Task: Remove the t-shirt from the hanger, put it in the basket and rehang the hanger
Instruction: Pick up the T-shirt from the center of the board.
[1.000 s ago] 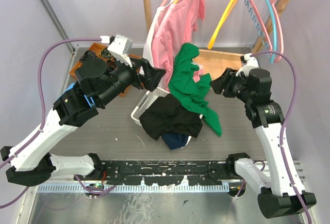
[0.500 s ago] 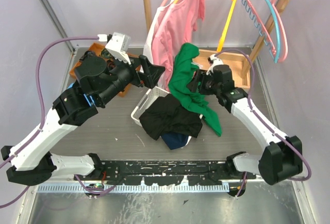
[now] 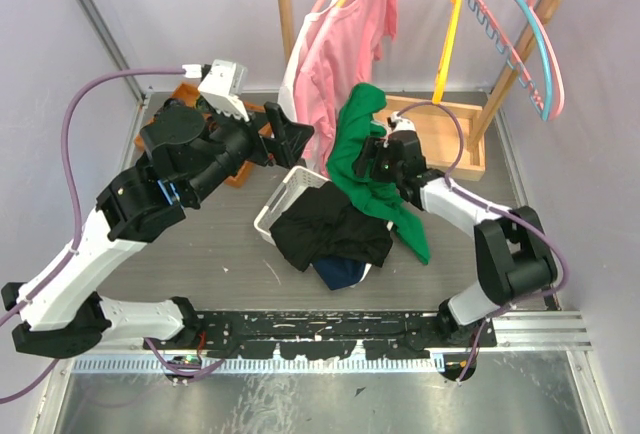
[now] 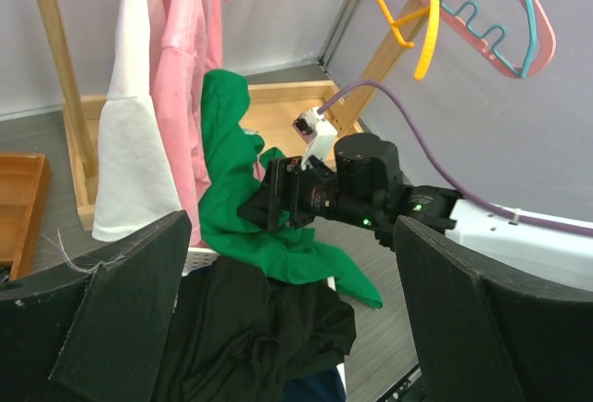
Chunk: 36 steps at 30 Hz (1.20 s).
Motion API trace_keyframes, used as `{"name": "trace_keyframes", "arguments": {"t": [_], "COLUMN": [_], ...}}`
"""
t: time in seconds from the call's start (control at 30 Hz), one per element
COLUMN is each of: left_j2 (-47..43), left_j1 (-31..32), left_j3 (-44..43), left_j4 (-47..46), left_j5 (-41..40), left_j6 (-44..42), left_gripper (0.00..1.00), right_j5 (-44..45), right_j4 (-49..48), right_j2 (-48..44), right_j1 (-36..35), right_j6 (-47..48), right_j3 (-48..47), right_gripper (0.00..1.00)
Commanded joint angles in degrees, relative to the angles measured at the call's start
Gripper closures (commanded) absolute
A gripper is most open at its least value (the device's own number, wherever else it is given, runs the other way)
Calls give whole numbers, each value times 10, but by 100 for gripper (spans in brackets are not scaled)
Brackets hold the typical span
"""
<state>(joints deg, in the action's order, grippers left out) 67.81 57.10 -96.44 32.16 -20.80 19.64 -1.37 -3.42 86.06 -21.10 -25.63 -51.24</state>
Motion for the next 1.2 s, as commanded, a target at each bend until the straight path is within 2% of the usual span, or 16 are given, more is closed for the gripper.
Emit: {"name": "trace_keyframes", "arguments": {"t": [0.0,0.2,0.27,0.3,0.4,0.47,0.53,0.77,1.17], "left_j2": [10,14,12,10,4,-1,-6,-21,-54], "left_j1": [-1,-1,-1,-1,-1,-1,-1,-1,-1], "left_j3": [-30,-40,-39,-38,-33,-26,-21,-9,26], "left_j4": [18,30,30,30,27,22,16,1,-22], "left_j5": [-22,-32,-36,-36,-38,-38,-38,-32,-22], "left_j6": [6,7,8,9,9,9,9,-2,-16], "left_gripper": [2,2,2,2,2,2,2,2,2], "right_j5": [20,2,3,8,28,34,42,88,167], "right_j4": [-63,-65,-53,-52,-50,-38,-28,-12,101], "right_j2": [46,114,126,127,118,112,99,5,-182], "right_j1": [-6,-18,-24,-26,-33,-35,-37,-62,-121], "right_j6": [1,5,7,7,8,8,10,31,69], "right_j3": [-50,-95,-107,-108,-101,-98,-91,-56,-104], "right_gripper": [22,23,35,43,78,89,95,99,99]}}
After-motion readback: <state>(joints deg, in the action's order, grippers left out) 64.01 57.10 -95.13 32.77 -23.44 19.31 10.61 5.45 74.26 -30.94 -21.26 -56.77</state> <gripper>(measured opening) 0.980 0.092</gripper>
